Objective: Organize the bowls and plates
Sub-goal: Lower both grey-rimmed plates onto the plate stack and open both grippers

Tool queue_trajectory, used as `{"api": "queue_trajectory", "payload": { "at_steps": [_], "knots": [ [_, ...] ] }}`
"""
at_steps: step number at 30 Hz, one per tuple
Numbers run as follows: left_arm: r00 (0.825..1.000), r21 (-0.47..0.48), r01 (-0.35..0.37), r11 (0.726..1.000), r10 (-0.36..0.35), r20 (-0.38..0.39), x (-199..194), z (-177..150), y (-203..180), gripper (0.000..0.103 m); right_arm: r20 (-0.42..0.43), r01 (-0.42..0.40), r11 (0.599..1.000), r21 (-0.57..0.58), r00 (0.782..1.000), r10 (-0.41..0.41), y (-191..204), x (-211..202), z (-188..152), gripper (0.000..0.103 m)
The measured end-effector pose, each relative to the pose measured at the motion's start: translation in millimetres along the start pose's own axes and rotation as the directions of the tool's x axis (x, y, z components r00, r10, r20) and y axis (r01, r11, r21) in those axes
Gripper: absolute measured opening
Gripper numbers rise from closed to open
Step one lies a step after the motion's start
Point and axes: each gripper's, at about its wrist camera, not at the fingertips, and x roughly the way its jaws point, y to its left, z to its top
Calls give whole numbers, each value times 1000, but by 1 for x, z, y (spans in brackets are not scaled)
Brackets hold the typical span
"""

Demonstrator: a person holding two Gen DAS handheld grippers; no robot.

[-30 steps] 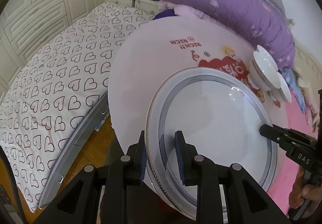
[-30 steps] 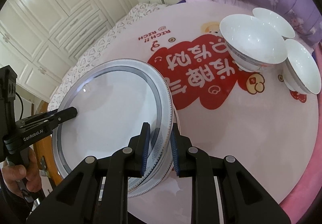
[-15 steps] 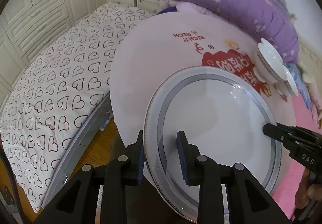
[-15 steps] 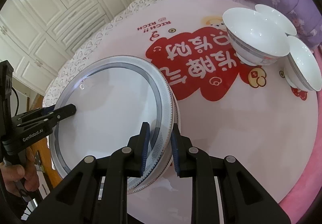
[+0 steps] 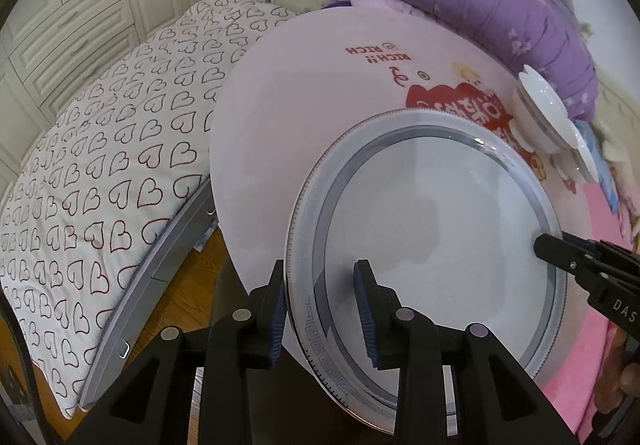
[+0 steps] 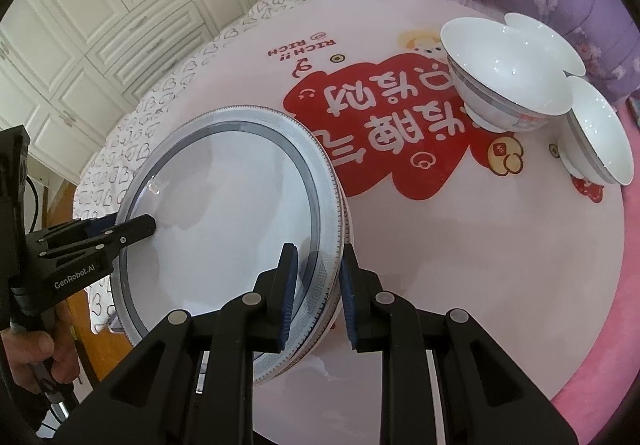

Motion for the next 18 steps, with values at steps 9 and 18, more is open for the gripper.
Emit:
{"api": "queue_trajectory", "payload": {
  "at_steps": [9,18],
  "knots": [
    [999,43,-19,999,18,27,-9,0,-9,49,17,-7,1000,16,1000,6,-4,-3,0,30],
    [988,92,-39,995,24,153,-43,-4,-31,102,128,-61,996,65,990,52,-13,-19,5,103]
  ]
}}
